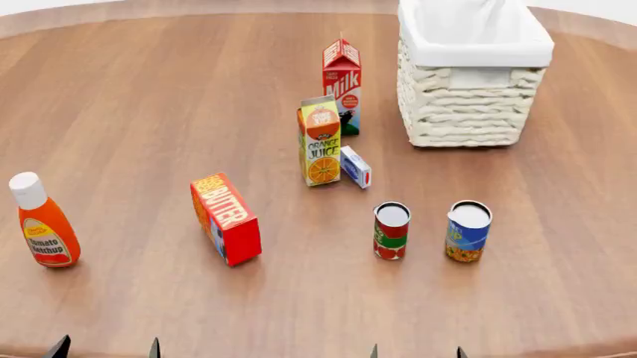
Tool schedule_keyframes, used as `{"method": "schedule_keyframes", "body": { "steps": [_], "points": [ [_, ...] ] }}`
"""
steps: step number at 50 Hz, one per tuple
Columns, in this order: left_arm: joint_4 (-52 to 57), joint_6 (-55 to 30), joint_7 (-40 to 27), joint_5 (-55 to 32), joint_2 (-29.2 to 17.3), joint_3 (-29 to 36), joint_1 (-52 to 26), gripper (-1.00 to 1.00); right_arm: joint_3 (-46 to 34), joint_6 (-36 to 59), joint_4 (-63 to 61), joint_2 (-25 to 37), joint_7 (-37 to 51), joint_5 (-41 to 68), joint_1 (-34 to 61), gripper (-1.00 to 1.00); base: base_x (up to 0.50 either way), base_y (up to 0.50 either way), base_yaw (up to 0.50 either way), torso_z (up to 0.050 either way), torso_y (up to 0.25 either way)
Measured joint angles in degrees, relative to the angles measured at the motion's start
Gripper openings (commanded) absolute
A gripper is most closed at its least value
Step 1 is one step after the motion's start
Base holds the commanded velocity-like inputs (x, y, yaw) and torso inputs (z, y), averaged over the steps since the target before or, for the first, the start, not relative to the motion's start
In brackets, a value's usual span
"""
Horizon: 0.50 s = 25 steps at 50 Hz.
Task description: Pick up the alphabet soup, and put it in the basket.
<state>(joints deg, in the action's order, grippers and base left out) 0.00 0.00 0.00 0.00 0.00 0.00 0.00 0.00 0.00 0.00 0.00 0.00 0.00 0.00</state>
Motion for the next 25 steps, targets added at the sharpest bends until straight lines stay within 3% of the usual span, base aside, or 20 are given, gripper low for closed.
{"method": "schedule_keyframes", "body": {
  "steps": [11, 25],
  "points": [
    [-1.50, 1.73, -0.98, -0.64, -1.37, 1.76, -0.51, 1.00, -0.25, -0.33, -2.10, 1.37, 2.53, 0.61, -0.87, 1.00, 0.00, 0.00, 0.00, 0.000, 0.000],
    [5.21, 11.43, -3.94, -4.18, -3.32, -0.51, 4.85, 1.00, 0.42, -2.40, -5.31, 3.22, 5.66, 2.81, -2.61, 1.00, 0.00, 0.00, 0.00, 0.000, 0.000]
  ]
}}
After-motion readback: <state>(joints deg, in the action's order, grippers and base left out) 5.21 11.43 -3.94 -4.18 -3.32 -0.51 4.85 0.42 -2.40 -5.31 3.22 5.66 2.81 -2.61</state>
